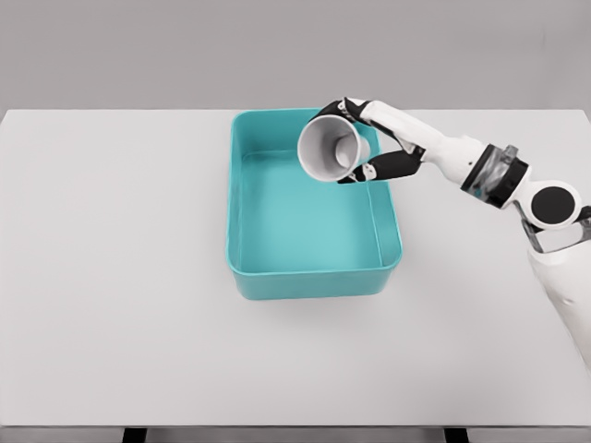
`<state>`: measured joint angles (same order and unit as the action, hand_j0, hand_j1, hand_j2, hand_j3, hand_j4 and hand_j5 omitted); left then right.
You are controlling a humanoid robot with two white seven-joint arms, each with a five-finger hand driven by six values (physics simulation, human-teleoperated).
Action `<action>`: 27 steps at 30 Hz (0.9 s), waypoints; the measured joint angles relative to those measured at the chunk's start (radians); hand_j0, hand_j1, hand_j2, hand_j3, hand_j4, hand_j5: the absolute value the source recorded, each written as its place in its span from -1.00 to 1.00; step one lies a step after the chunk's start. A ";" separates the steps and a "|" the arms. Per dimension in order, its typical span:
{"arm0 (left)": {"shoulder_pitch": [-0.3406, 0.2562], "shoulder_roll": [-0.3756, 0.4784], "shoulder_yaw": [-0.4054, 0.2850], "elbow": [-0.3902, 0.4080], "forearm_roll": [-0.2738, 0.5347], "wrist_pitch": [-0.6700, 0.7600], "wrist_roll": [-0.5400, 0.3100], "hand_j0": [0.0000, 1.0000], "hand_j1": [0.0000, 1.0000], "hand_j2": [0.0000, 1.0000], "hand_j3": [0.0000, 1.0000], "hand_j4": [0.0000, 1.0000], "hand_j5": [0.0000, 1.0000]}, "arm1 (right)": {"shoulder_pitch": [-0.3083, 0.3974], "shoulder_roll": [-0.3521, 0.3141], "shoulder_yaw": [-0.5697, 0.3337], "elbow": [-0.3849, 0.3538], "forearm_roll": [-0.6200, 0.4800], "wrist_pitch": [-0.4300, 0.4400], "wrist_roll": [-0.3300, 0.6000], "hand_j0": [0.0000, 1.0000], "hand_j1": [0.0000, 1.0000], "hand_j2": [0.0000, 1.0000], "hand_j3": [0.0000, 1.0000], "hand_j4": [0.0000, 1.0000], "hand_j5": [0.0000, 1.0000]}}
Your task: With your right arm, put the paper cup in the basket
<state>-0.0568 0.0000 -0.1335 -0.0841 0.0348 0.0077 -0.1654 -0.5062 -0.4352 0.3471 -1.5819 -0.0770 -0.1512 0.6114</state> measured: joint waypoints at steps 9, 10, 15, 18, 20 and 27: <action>0.000 0.000 0.000 0.000 0.000 0.000 0.000 1.00 1.00 1.00 1.00 1.00 1.00 | -0.020 -0.001 0.046 0.001 0.076 0.036 0.000 0.13 0.13 0.13 0.13 0.13 0.13; 0.000 0.000 0.000 0.000 0.000 0.000 0.000 1.00 1.00 1.00 1.00 1.00 1.00 | -0.020 -0.001 0.051 0.001 0.079 0.039 0.000 0.13 0.13 0.13 0.13 0.13 0.13; 0.000 0.000 0.000 0.000 0.000 0.000 0.000 1.00 1.00 1.00 1.00 1.00 1.00 | -0.034 -0.003 0.083 0.006 0.107 0.051 0.000 0.13 0.13 0.13 0.13 0.13 0.13; -0.002 0.000 0.000 0.000 0.000 0.000 0.000 1.00 1.00 1.00 1.00 1.00 1.00 | -0.035 -0.004 0.100 0.007 0.118 0.056 0.000 0.13 0.13 0.13 0.13 0.13 0.13; -0.002 0.000 0.000 0.000 0.000 0.000 0.000 1.00 1.00 1.00 1.00 1.00 1.00 | -0.043 -0.004 0.112 0.007 0.126 0.058 0.000 0.13 0.13 0.13 0.13 0.13 0.13; -0.002 0.000 0.000 0.000 0.000 0.000 0.000 1.00 1.00 1.00 1.00 1.00 1.00 | -0.055 -0.008 0.156 0.007 0.147 0.073 0.000 0.13 0.13 0.13 0.13 0.13 0.13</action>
<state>-0.0583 0.0000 -0.1335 -0.0841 0.0348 0.0077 -0.1654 -0.5614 -0.4435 0.5027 -1.5748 0.0699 -0.0778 0.6114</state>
